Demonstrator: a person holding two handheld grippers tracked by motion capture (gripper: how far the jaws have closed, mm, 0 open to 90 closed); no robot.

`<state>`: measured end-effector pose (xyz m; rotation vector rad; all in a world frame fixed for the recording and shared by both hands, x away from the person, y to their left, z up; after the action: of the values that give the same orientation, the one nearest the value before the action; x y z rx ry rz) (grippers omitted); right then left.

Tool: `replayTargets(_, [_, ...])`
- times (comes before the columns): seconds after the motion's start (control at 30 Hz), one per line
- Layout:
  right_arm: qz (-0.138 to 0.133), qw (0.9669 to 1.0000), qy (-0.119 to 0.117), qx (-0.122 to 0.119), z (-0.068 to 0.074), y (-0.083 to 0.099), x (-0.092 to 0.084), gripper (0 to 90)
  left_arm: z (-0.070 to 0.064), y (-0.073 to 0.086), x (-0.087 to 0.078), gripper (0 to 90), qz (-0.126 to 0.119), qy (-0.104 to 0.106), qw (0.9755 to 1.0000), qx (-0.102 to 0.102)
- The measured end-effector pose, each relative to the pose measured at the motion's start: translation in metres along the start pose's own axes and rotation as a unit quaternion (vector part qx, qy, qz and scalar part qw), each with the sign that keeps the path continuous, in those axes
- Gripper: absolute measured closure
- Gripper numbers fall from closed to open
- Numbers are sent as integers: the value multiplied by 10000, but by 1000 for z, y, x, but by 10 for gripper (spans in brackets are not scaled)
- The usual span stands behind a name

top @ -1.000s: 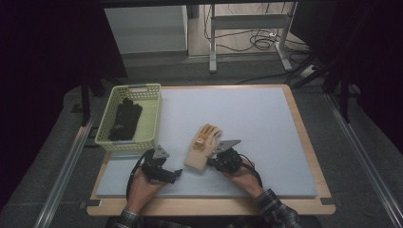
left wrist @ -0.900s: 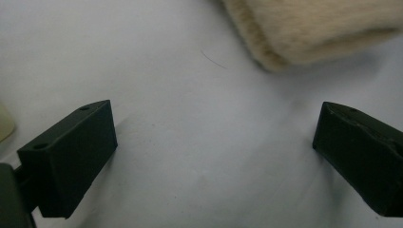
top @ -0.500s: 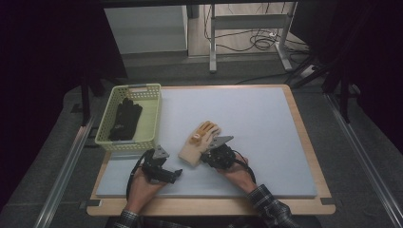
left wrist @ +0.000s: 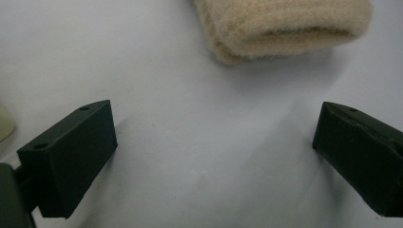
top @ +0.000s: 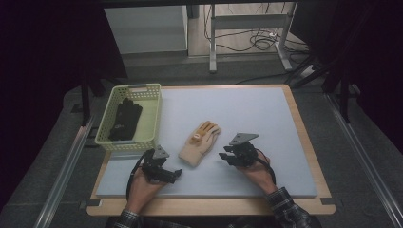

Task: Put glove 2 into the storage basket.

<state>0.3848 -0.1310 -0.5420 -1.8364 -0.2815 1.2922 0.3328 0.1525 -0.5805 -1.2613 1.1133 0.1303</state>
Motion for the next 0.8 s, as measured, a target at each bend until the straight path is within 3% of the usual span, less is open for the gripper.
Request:
replayTargets(0.27, [82, 9987, 419, 277, -29, 22, -25, 379, 0, 0, 0, 9, 5, -3, 10000, -4])
replayTargets(0.5, [187, 9949, 821, 554, -54, 47, -39, 253, 0, 0, 0, 8, 5, -14, 10000, -31])
replayTargets(0.67, [275, 9922, 982, 715, -62, 65, -40, 210, -1, 0, 0, 8, 23, -17, 10000, -31])
replayTargets(0.8, [320, 9921, 980, 720, -62, 66, -39, 194, -1, 0, 1, 8, 27, -7, 10000, -54])
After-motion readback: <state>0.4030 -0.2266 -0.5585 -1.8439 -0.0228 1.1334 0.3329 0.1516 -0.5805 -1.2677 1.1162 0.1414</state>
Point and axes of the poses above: each handheld gripper's, and its own axes: x roughly forward along the jaws, y roughly out of its underside, z roughly to its left, the point moved 4 cm from there along x, roughly forward along the jaws, and after that the axes turned 6 degrees about -x, right-handed, at the moved point
